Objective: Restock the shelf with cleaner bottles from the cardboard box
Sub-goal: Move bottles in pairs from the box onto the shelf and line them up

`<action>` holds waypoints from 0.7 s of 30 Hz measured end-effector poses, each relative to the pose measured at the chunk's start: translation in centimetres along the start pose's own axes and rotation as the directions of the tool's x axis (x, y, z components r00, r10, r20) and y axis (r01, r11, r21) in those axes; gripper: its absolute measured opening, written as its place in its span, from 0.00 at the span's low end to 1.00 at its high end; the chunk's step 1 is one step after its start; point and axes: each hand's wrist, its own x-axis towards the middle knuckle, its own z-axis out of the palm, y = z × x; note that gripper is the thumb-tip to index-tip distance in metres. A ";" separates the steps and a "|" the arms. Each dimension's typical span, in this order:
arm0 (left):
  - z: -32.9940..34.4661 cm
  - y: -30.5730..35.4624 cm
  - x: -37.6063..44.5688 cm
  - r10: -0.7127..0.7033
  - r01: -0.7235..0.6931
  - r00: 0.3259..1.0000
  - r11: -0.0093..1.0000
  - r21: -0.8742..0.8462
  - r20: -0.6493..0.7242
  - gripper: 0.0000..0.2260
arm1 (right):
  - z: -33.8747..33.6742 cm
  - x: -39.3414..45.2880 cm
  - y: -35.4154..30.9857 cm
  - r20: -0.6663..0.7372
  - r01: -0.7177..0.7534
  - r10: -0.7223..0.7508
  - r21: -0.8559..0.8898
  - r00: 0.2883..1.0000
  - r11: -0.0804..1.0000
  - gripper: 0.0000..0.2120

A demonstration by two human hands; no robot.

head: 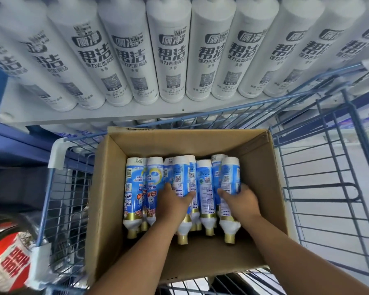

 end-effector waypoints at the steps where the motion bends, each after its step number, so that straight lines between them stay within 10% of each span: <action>1: -0.7 0.5 -0.8 0.007 -0.007 1.000 1.000 -0.009 0.015 0.28 | -0.2 -0.7 -0.4 0.027 0.008 -0.009 0.023 1.000 1.000 0.21; 21: -26.7 15.2 -18.0 0.311 -0.342 0.938 0.895 -0.286 -0.151 0.21 | -10.0 -23.0 -22.4 0.182 0.253 -0.411 0.552 0.893 0.795 0.24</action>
